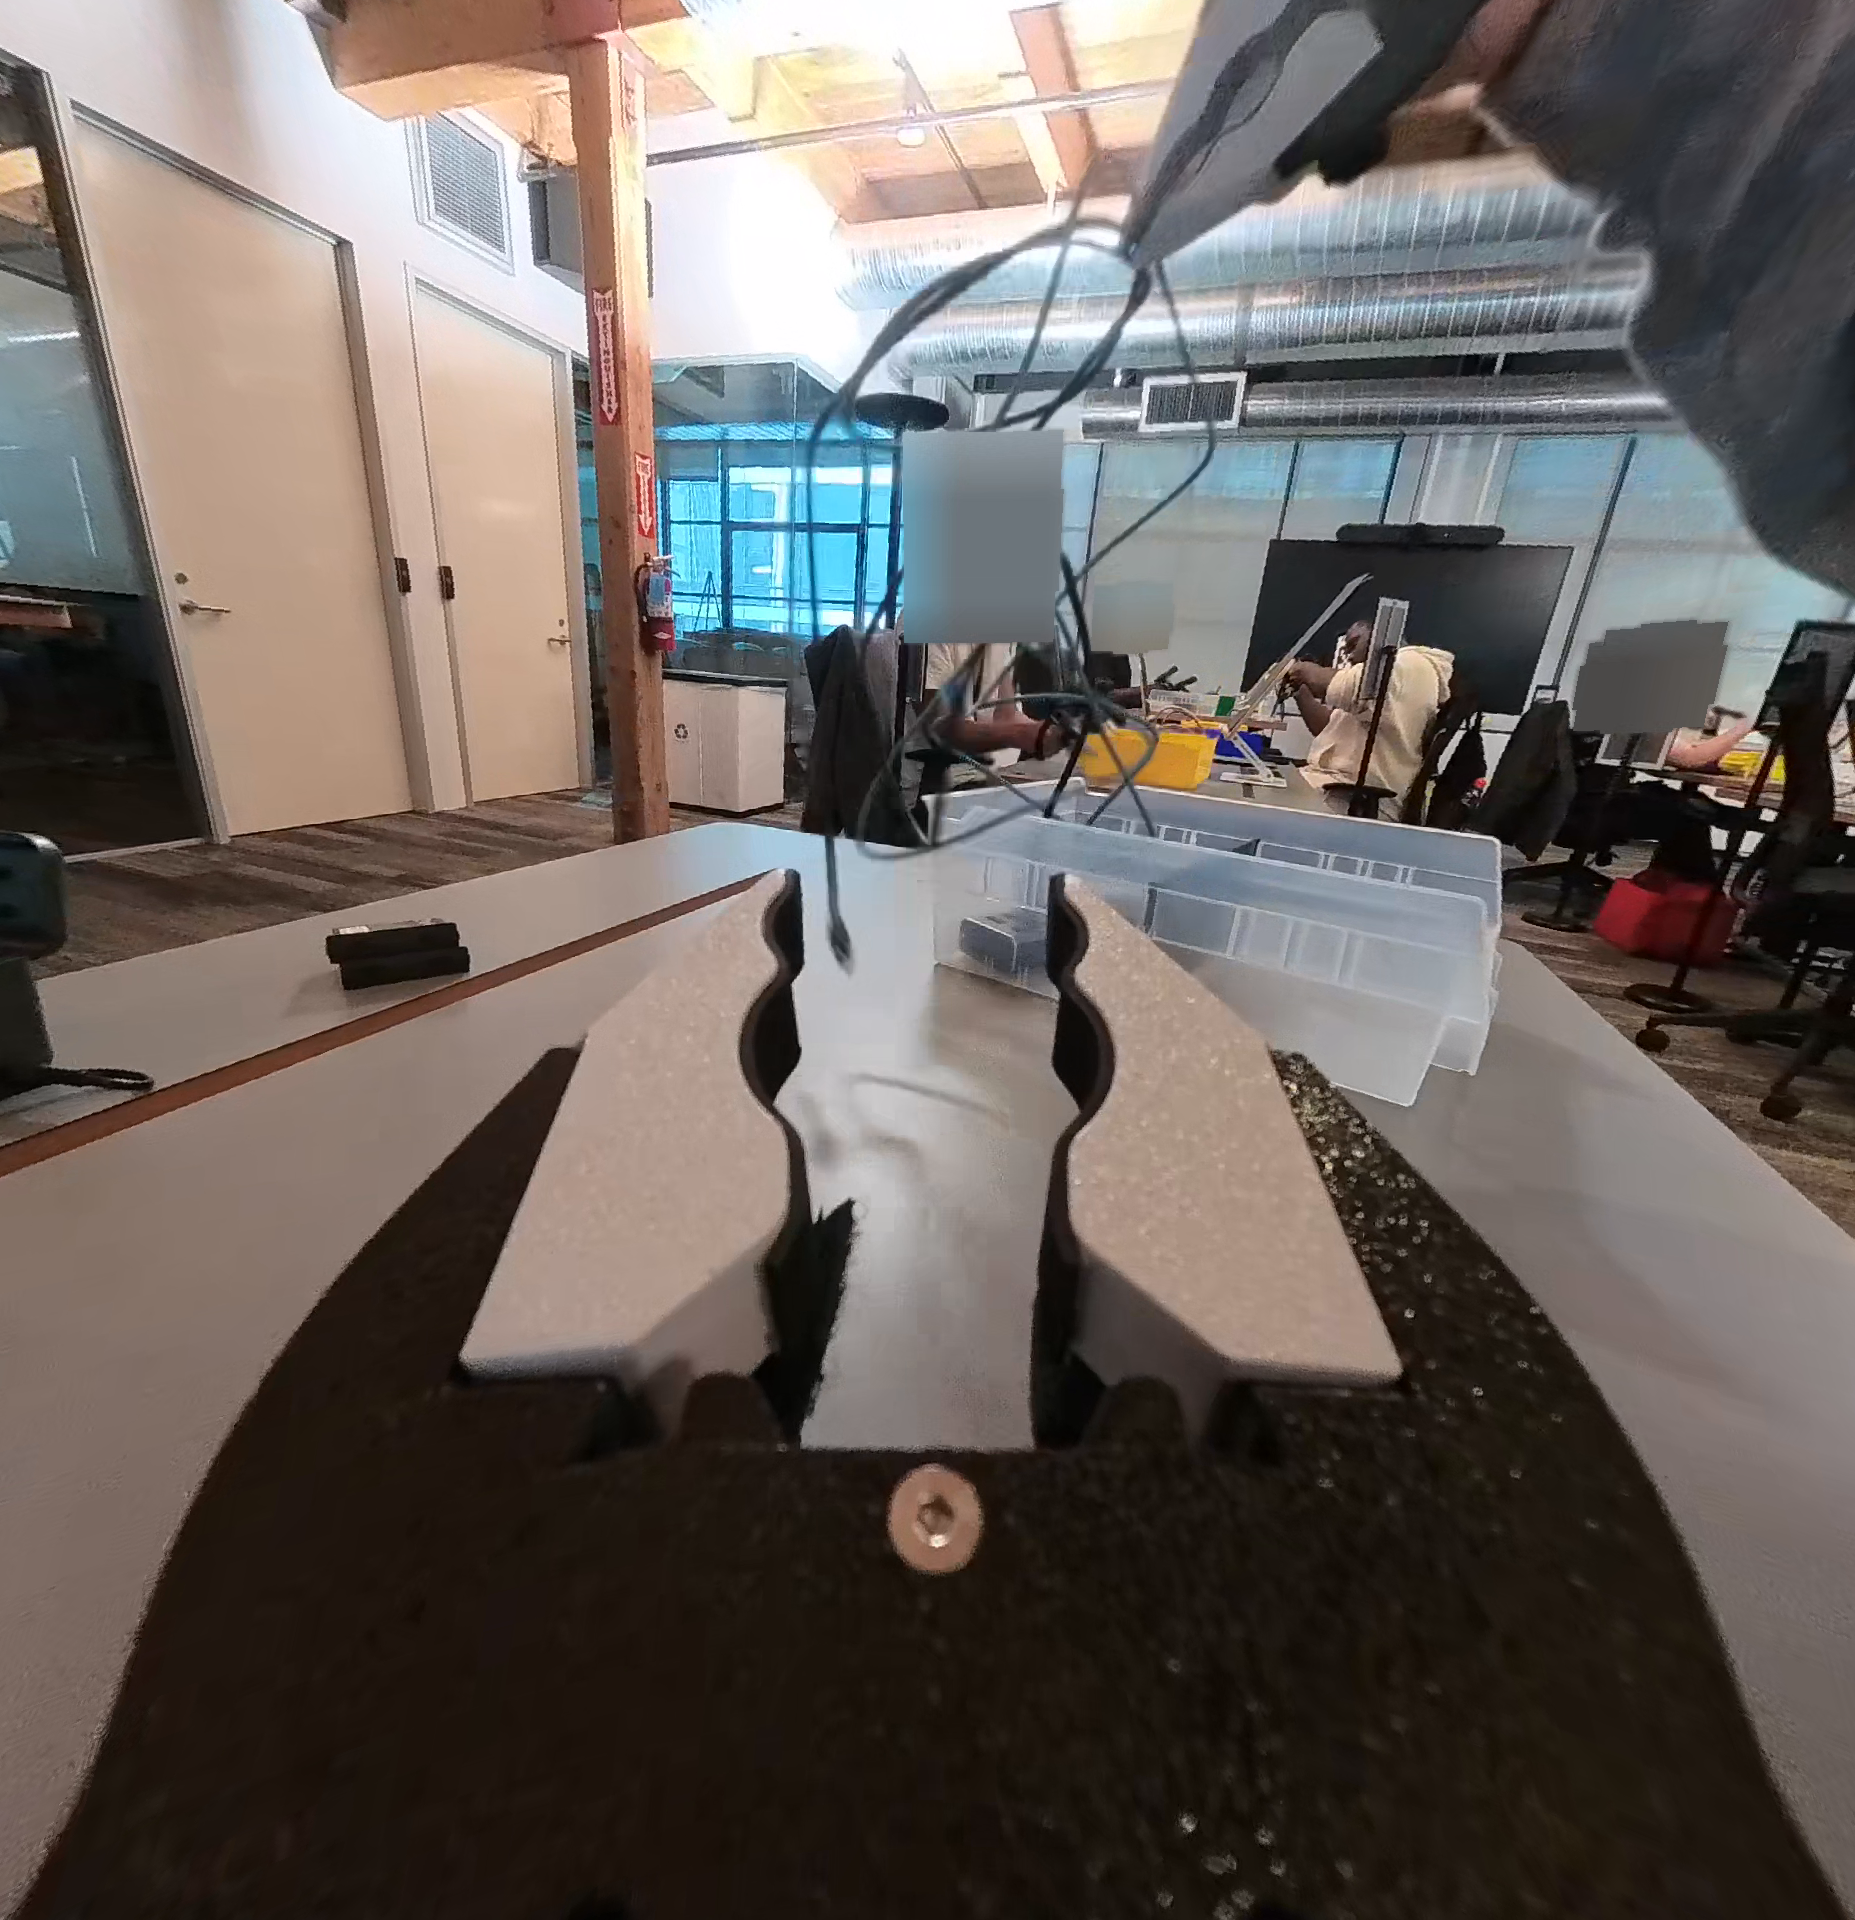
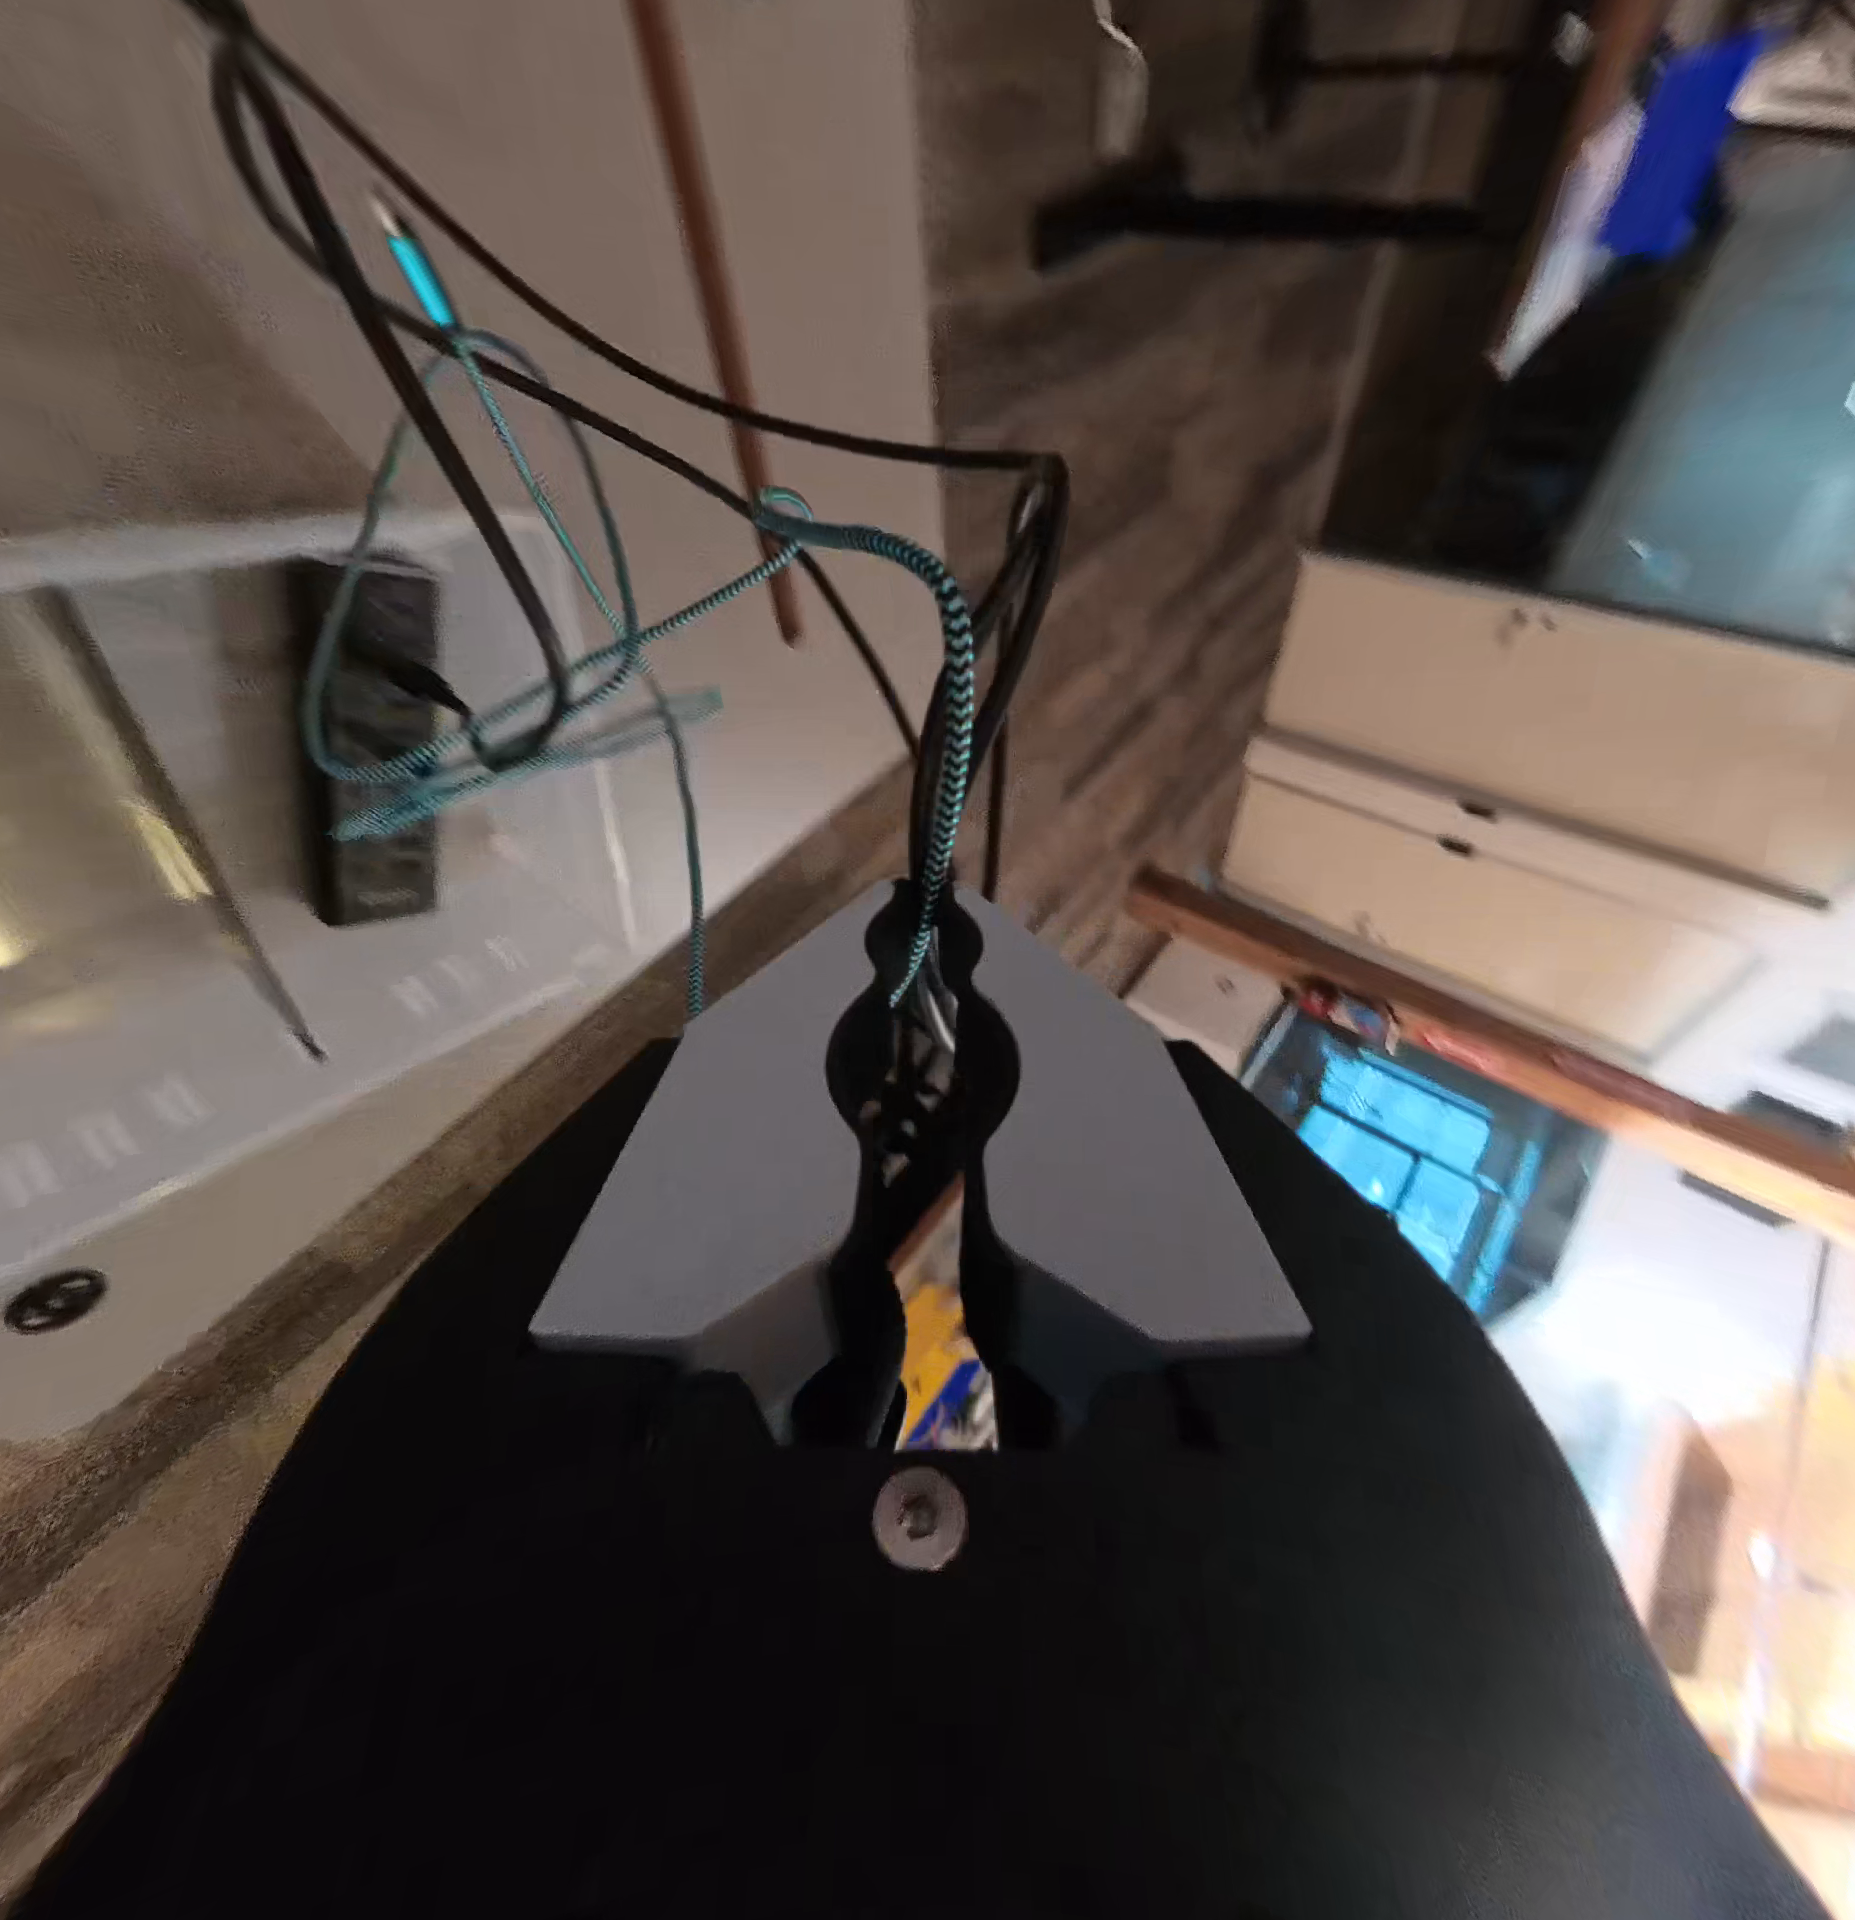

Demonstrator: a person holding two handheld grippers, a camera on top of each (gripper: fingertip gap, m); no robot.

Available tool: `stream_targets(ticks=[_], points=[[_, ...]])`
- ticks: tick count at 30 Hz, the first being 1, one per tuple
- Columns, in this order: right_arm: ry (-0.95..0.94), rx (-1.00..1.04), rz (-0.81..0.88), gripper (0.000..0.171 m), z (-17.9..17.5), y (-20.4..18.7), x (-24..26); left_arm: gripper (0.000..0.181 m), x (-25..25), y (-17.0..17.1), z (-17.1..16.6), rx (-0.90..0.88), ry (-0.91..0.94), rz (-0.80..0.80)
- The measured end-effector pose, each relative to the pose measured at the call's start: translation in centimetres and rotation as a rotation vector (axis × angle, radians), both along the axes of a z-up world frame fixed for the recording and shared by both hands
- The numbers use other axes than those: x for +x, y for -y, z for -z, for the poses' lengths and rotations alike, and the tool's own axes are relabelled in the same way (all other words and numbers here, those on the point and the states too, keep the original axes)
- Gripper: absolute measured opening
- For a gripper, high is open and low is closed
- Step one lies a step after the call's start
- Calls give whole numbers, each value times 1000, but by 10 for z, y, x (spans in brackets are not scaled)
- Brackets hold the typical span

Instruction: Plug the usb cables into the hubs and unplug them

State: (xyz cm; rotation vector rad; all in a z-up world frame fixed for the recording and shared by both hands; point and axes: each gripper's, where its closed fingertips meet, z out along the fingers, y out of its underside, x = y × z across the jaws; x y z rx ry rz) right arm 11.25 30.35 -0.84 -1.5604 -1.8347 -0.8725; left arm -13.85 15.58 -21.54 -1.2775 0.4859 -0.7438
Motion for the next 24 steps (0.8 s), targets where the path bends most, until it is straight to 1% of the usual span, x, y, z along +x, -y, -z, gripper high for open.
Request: stream_targets(ticks=[2,5,9,12,15,18,21,24], points=[[-13,67,41,2,-28,-3,24,44,-1,0,0,-3,9,-1],[-30,132,81,2,-55,-6,55,44,-4,-1,-1,-7,26,-3],[-76,186,108,2,-76,-5,85,44,-6,-2,-1,-14,45,-4],[-112,202,122,1,-81,-4,101,43,-6,-2,-1,-16,47,-2],[-136,197,129,1,-80,-2,111,43,-6,-2,-1,-16,44,-1],[-162,161,107,2,-68,2,110,43,-5,-2,0,-19,43,2],[-157,137,81,2,-47,1,105,43,-5,-2,0,-19,45,3],[-129,131,47,2,-16,-4,95,43,-5,-1,-1,-20,49,4]])
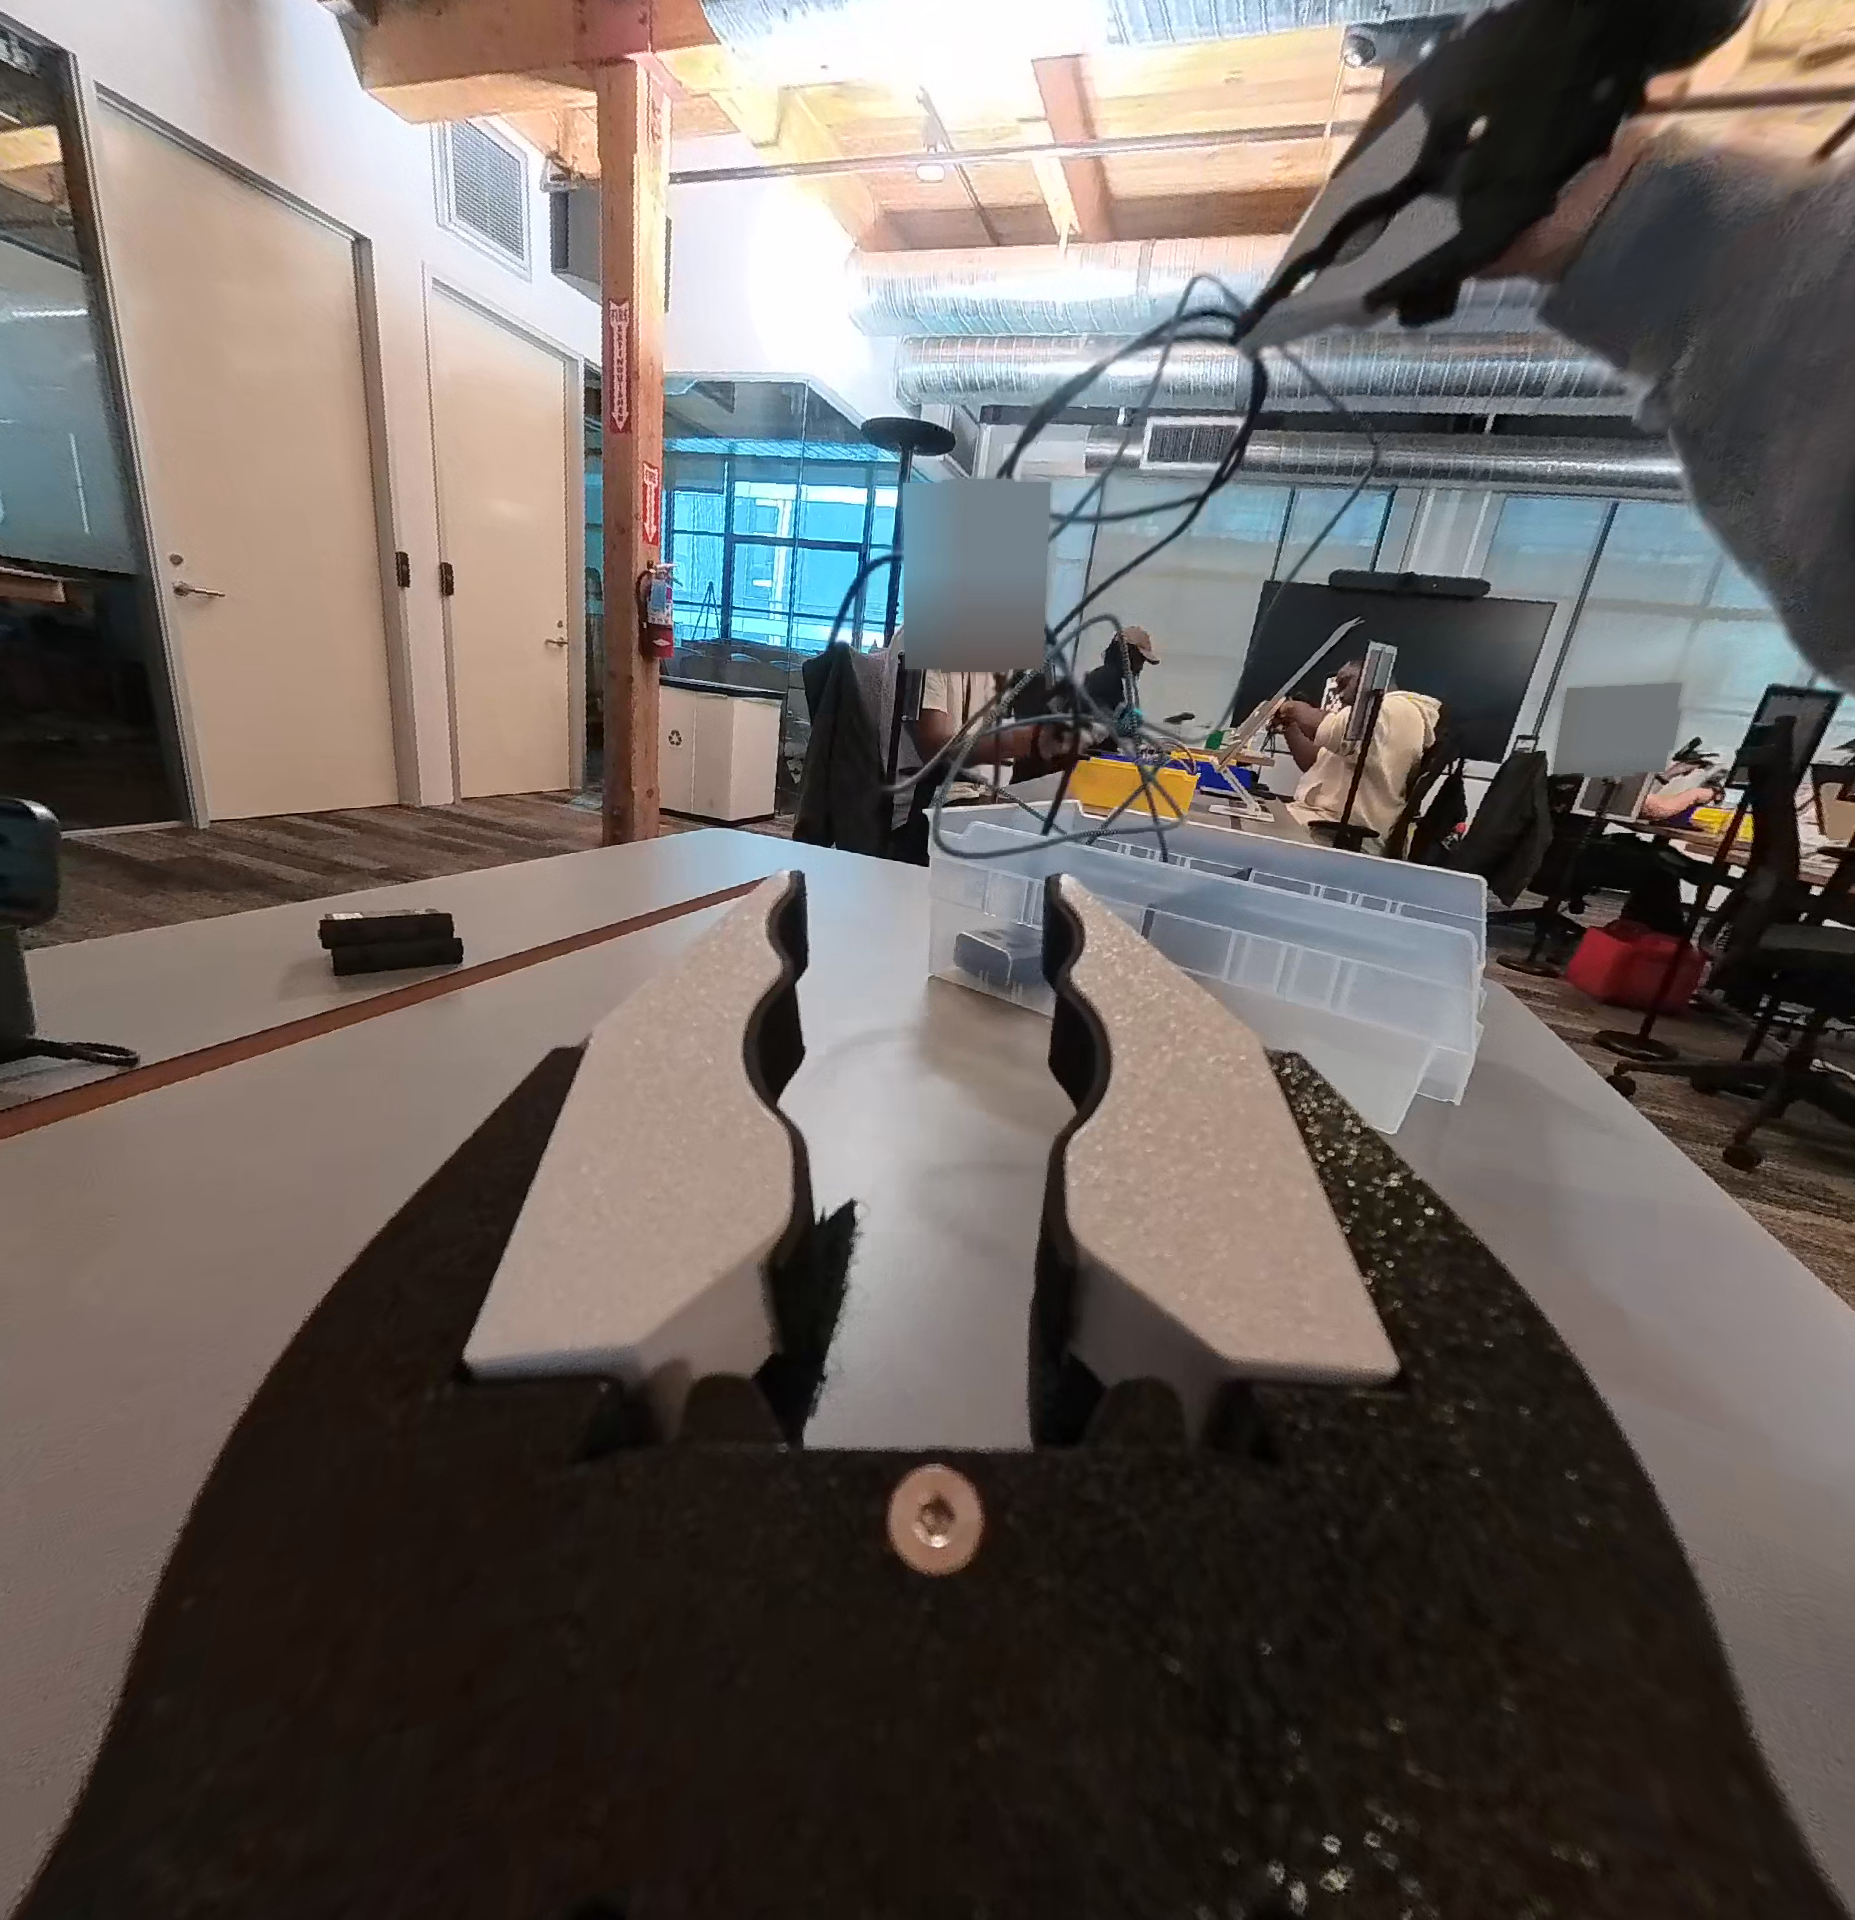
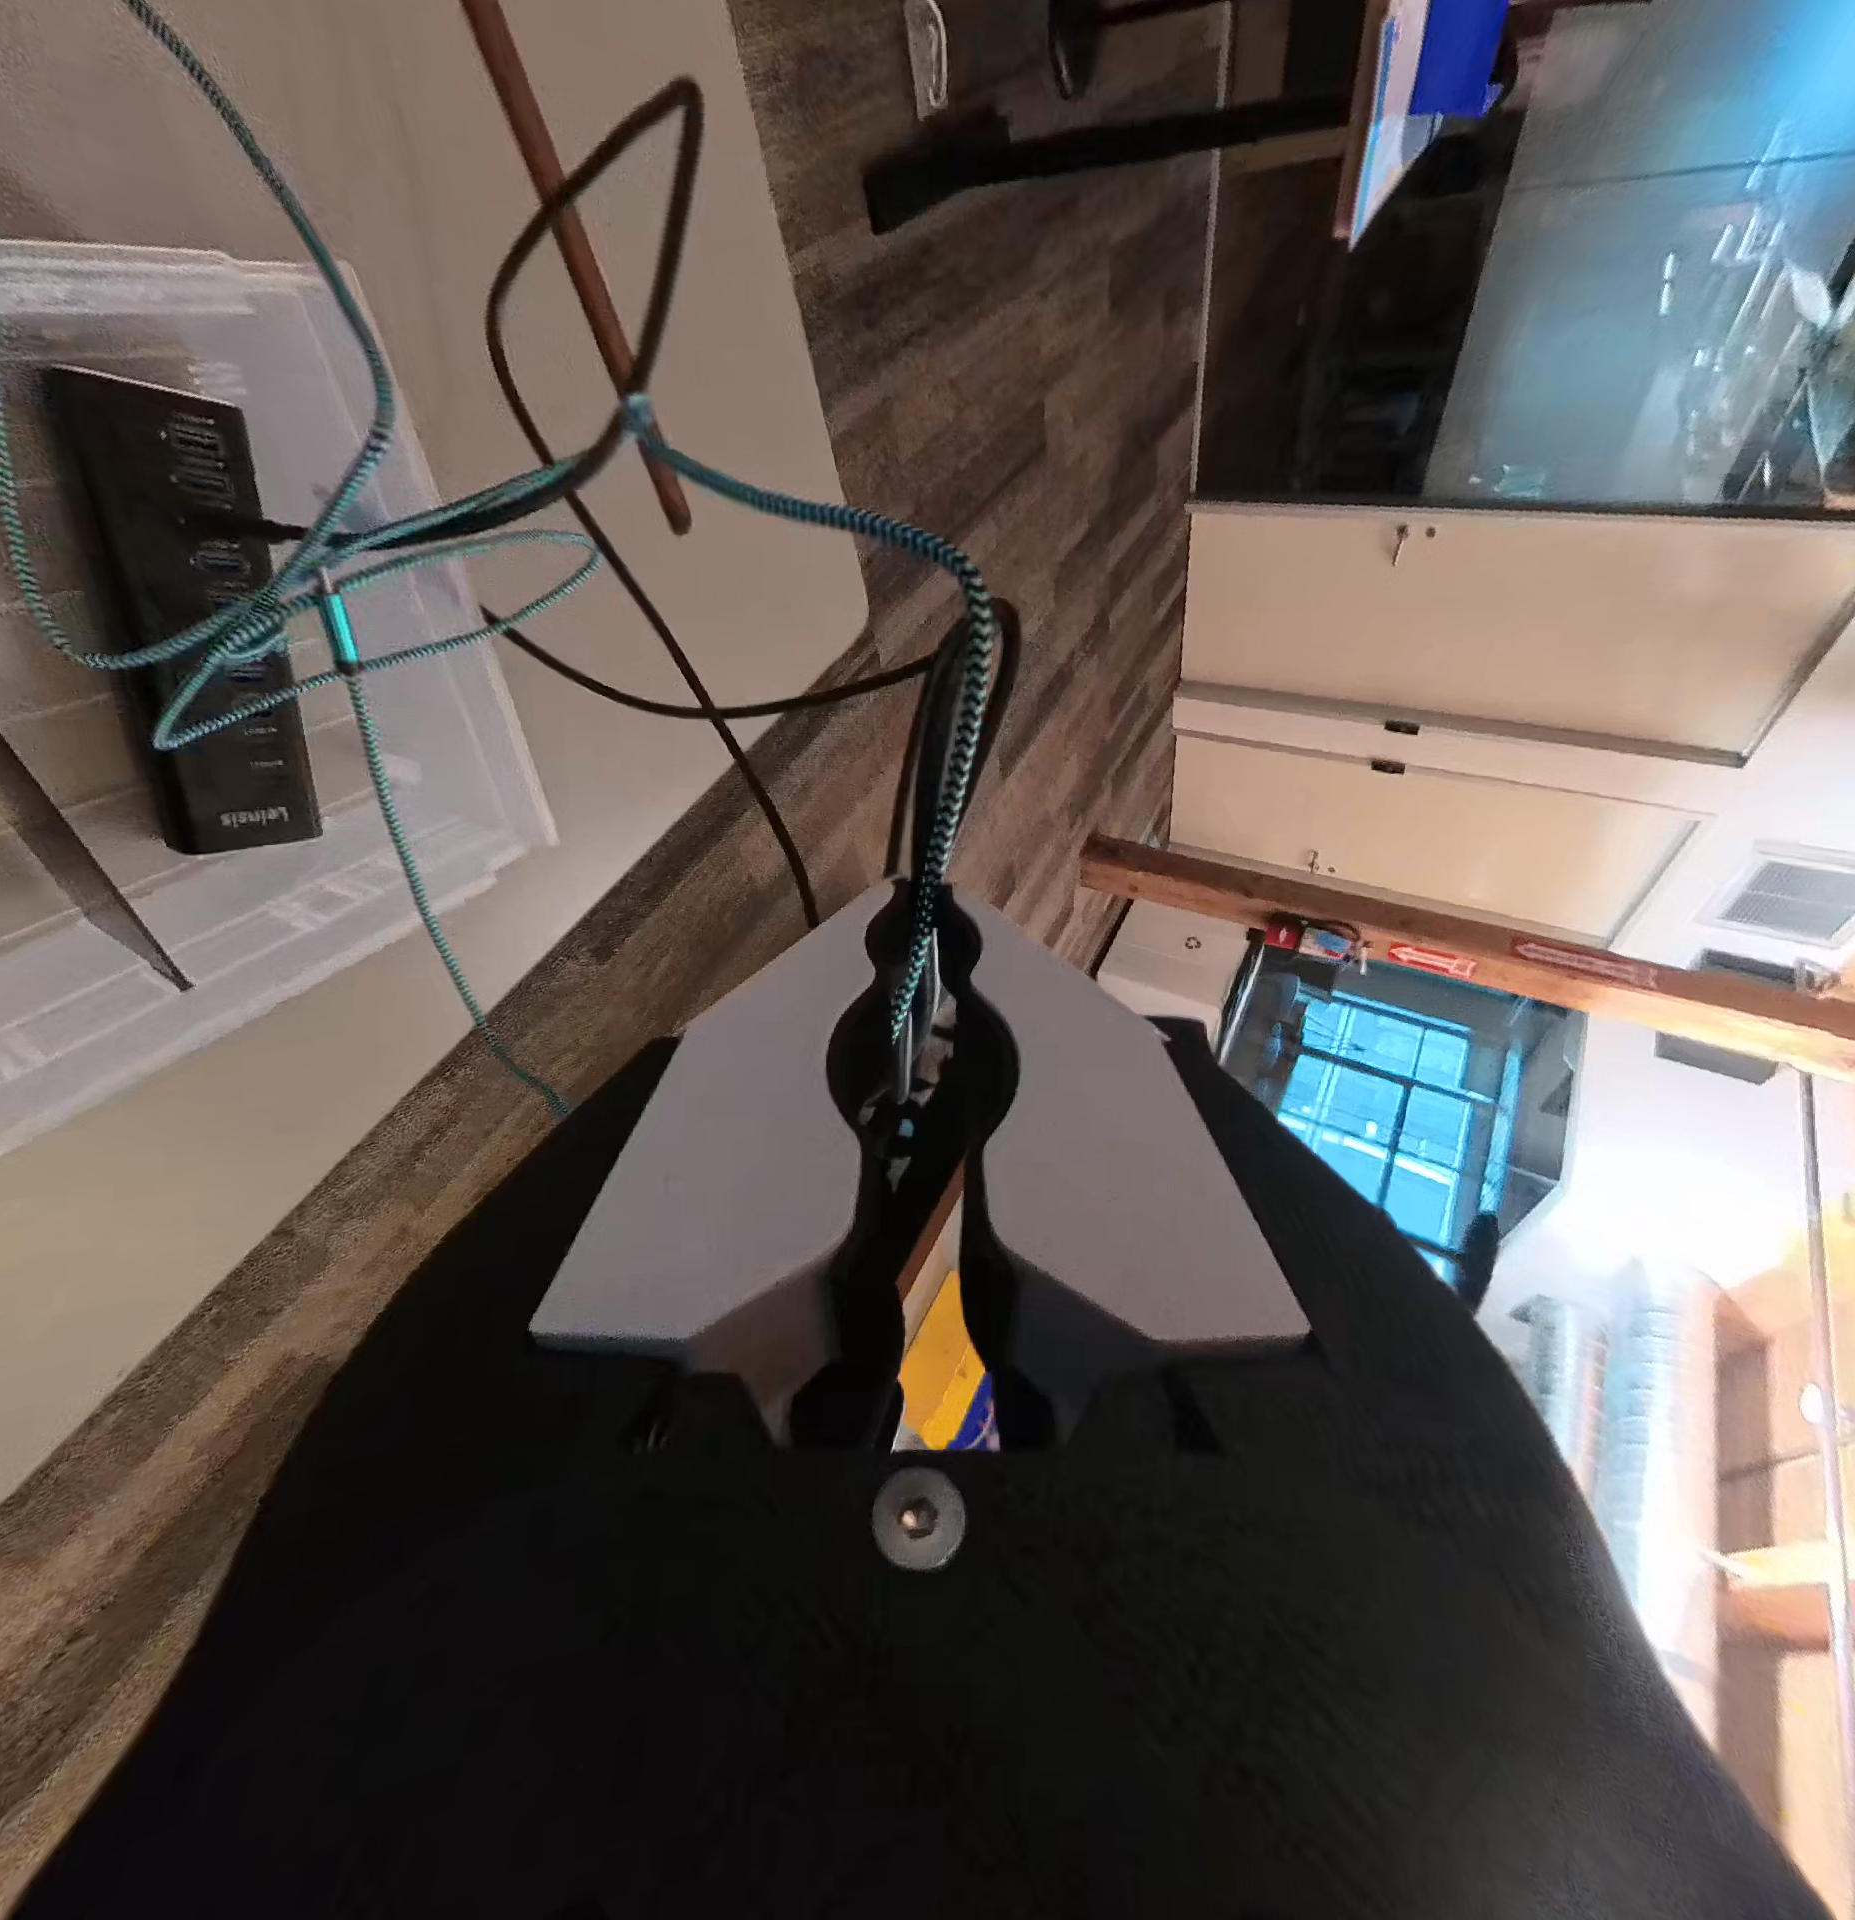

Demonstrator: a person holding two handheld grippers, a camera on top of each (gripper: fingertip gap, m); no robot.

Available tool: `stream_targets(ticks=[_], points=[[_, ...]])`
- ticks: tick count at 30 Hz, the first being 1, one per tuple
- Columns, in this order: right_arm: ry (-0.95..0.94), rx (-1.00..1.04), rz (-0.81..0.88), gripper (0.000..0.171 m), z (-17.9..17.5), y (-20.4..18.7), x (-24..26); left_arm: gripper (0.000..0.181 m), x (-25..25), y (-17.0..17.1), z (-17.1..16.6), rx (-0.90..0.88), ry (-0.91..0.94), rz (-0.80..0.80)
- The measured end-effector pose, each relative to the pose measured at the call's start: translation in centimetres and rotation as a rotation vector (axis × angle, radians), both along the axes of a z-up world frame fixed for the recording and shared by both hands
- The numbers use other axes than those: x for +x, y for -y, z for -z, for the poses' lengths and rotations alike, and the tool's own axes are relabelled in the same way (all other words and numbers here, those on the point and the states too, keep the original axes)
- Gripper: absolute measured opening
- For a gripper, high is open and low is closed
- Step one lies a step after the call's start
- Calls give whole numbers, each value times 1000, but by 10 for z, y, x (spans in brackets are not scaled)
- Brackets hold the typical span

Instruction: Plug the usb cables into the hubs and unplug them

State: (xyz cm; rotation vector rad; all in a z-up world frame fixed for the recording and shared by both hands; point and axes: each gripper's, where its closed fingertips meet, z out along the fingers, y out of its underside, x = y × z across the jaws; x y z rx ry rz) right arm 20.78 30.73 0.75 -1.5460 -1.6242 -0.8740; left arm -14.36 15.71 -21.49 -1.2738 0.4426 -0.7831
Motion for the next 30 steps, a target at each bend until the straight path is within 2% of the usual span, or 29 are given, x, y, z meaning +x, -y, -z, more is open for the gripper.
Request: stream_targets(ticks=[4,7,10,12,16,23,30], points=[[20,53,-75,1,59,-8,-22,42,-1,0,-1,0,7,-1],[33,44,-108,1,128,-12,-34,42,-1,0,-1,-1,11,1],[31,-98,-85,2,207,-14,-33,42,-1,0,-1,-2,11,4],[-42,-222,-71,2,245,-11,-39,42,0,0,0,-3,9,6],[-247,-504,8,1,278,-2,-56,42,2,0,1,-4,-1,11],[-167,-751,124,2,313,9,-48,41,3,0,1,-8,-1,19],[-97,-833,222,2,341,13,-40,41,5,1,1,-8,-5,26]])
